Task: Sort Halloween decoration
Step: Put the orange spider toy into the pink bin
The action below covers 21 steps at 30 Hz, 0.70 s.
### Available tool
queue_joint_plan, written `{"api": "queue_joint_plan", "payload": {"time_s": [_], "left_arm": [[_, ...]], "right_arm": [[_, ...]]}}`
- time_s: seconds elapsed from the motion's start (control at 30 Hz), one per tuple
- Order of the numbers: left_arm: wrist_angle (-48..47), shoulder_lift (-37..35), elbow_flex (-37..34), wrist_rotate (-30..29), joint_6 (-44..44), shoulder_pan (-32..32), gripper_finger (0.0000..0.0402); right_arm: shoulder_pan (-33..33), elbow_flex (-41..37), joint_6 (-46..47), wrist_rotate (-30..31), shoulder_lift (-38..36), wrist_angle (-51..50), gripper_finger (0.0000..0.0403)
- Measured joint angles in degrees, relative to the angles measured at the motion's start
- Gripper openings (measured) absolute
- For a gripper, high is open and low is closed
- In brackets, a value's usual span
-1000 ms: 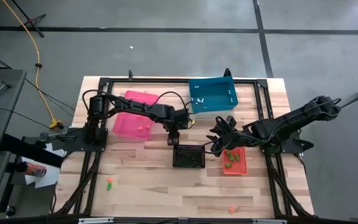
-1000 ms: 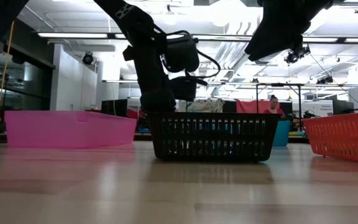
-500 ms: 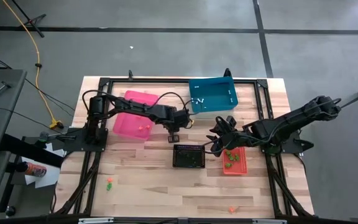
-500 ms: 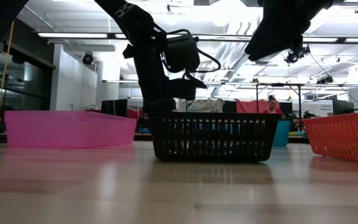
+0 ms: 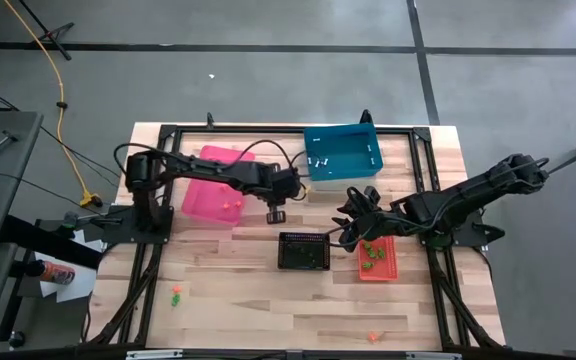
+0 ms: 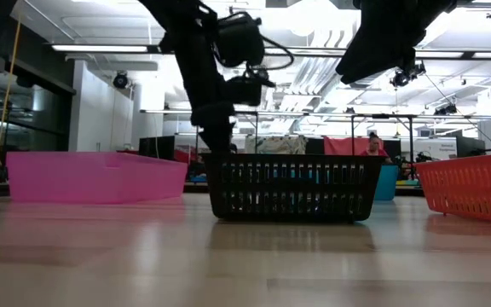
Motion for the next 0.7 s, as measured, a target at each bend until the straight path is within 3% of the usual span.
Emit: {"api": "queue_joint_plan", "payload": {"time_s": [0.4, 0.7], "left_arm": [[1.7, -1.0, 0.1, 1.2, -2.5, 0.0, 0.0006], [2.4, 5.1, 0.0, 3.4, -0.8, -0.1, 0.0091]], "right_arm": [[0.0, 0.0, 0.0, 0.0, 0.0, 0.1, 0.0139], [0.0, 0.0, 0.0, -0.1, 0.0, -0.1, 0.0139]]}}
